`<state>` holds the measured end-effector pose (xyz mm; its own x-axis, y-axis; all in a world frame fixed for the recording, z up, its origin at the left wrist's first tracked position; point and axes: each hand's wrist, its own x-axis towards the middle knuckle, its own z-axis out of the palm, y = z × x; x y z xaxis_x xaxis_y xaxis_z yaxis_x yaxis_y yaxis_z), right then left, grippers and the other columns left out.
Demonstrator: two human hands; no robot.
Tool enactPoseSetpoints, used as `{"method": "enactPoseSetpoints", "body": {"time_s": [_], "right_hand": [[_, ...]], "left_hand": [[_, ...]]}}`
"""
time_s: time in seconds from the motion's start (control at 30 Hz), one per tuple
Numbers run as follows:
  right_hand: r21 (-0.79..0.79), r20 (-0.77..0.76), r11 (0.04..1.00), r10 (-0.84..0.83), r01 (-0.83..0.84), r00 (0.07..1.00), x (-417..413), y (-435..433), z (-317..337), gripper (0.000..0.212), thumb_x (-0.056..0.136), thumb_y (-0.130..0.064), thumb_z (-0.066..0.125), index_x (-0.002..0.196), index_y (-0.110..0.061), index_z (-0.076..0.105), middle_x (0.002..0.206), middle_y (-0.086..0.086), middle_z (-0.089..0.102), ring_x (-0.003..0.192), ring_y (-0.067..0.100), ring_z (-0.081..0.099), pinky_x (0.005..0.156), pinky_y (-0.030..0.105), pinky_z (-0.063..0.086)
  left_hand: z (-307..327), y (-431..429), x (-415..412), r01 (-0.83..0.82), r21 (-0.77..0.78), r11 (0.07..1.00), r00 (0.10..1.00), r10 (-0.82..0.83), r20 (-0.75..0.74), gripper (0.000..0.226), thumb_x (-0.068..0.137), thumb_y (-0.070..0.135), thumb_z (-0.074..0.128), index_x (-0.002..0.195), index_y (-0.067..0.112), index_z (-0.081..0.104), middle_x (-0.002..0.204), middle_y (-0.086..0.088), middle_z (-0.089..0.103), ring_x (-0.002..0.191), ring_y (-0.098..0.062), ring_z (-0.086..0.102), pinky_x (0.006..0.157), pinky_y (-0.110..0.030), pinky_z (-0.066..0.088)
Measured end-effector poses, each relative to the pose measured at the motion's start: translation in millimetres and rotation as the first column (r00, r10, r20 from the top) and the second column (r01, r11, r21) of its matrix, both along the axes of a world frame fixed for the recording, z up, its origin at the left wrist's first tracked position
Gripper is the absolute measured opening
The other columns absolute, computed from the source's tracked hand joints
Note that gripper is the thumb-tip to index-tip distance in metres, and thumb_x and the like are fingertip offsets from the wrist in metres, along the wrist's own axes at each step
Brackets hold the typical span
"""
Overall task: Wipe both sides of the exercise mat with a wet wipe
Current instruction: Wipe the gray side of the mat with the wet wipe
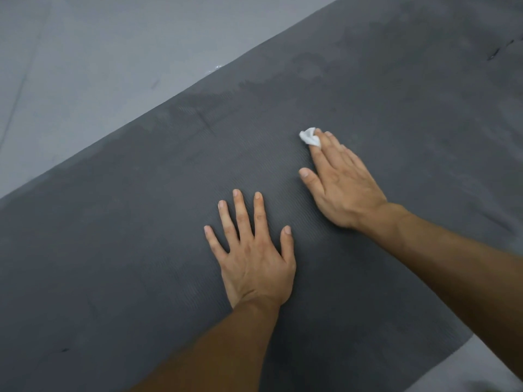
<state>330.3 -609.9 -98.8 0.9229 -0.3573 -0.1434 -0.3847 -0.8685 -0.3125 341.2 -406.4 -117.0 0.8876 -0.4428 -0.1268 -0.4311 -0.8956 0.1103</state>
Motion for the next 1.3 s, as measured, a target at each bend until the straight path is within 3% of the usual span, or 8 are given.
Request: {"method": "enactPoseSetpoints", "body": {"time_s": [0.2, 0.3, 0.5, 0.67, 0.83, 0.97, 1.03, 1.3], "right_hand": [[0.032, 0.02, 0.974, 0.224, -0.224, 0.974, 17, 34, 5, 0.074, 0.102, -0.053, 0.007, 0.166, -0.015, 0.009, 0.174, -0.001, 0.005, 0.16, 0.014, -0.001, 0.13, 0.035, 0.004], [-0.045, 0.009, 0.95, 0.311, -0.31, 0.95, 15, 30, 4, 0.07, 0.105, -0.049, 0.011, 0.166, -0.015, 0.013, 0.174, -0.003, 0.008, 0.16, 0.012, 0.003, 0.13, 0.035, 0.005], [-0.163, 0.005, 0.986, 0.023, -0.022, 1.0, 19, -20, -2, 0.069, 0.105, -0.048, 0.015, 0.165, -0.013, 0.019, 0.173, 0.004, 0.017, 0.159, 0.019, 0.012, 0.129, 0.04, 0.01], [-0.102, -0.011, 0.992, -0.074, 0.073, 0.997, 41, -28, -1, 0.074, 0.104, -0.049, 0.013, 0.165, -0.009, 0.011, 0.173, 0.009, 0.01, 0.16, 0.023, 0.007, 0.129, 0.04, 0.007], [-0.023, 0.005, 0.994, 0.107, -0.107, 0.994, 70, 18, 2, 0.076, 0.102, -0.052, 0.01, 0.166, -0.012, 0.006, 0.174, 0.005, 0.006, 0.16, 0.019, 0.002, 0.129, 0.035, 0.002], [0.004, 0.023, 0.929, 0.37, -0.37, 0.929, 83, 56, 4, 0.078, 0.1, -0.053, 0.008, 0.165, -0.011, 0.014, 0.174, 0.003, 0.009, 0.16, 0.016, 0.003, 0.13, 0.035, 0.004], [-0.019, 0.023, 0.909, 0.416, -0.416, 0.909, 85, 57, 2, 0.076, 0.102, -0.053, 0.01, 0.165, -0.011, 0.017, 0.174, 0.003, 0.01, 0.16, 0.016, 0.005, 0.13, 0.035, 0.005], [-0.097, 0.023, 0.988, 0.124, -0.121, 0.992, 93, -30, 1, 0.065, 0.109, -0.045, 0.021, 0.166, -0.018, 0.008, 0.173, 0.005, 0.013, 0.16, 0.019, 0.009, 0.128, 0.038, 0.008]], "left_hand": [[-1, -1, 1, -0.002, 0.004, 1.0, 1.0, 0.002, 0.008, 0.074, 0.102, 0.062, 0.017, 0.166, 0.026, 0.011, 0.174, -0.004, -0.003, 0.16, -0.029, -0.005, 0.124, -0.064, 0.006], [0, 0, 1, 0.002, 0.01, 1.0, 1.0, -0.002, 0.01, 0.074, 0.102, 0.062, 0.018, 0.166, 0.026, 0.011, 0.174, -0.004, -0.003, 0.16, -0.029, -0.005, 0.125, -0.064, 0.007], [0, 0, 0, 0.013, 0.008, 1.0, 1.0, -0.013, 0.018, 0.074, 0.102, 0.063, 0.019, 0.166, 0.027, 0.01, 0.174, -0.004, -0.004, 0.16, -0.031, -0.003, 0.124, -0.065, 0.008], [0, 1, 0, 0.016, 0.006, 1.0, 1.0, -0.016, 0.023, 0.074, 0.102, 0.063, 0.023, 0.166, 0.027, 0.013, 0.174, -0.005, -0.001, 0.16, -0.032, -0.002, 0.124, -0.066, 0.009], [1, 1, 1, 0.007, 0.002, 1.0, 1.0, -0.007, 0.018, 0.075, 0.1, 0.062, 0.029, 0.165, 0.026, 0.019, 0.174, -0.006, 0.004, 0.16, -0.032, 0.001, 0.123, -0.067, 0.011], [2, 0, 3, 0.005, 0.013, 1.0, 1.0, -0.005, 0.006, 0.073, 0.099, 0.061, 0.033, 0.161, 0.022, 0.034, 0.173, -0.007, 0.011, 0.16, -0.033, 0.004, 0.122, -0.067, 0.013], [2, 0, 3, 0.007, 0.015, 1.0, 1.0, -0.007, 0.003, 0.072, 0.098, 0.061, 0.035, 0.159, 0.021, 0.037, 0.173, -0.008, 0.013, 0.16, -0.034, 0.005, 0.122, -0.067, 0.013], [2, 0, 3, 0.018, -0.006, 1.0, 1.0, -0.018, 0.024, 0.076, 0.099, 0.062, 0.035, 0.164, 0.026, 0.023, 0.174, -0.005, 0.009, 0.159, -0.034, 0.007, 0.122, -0.068, 0.015]]}}
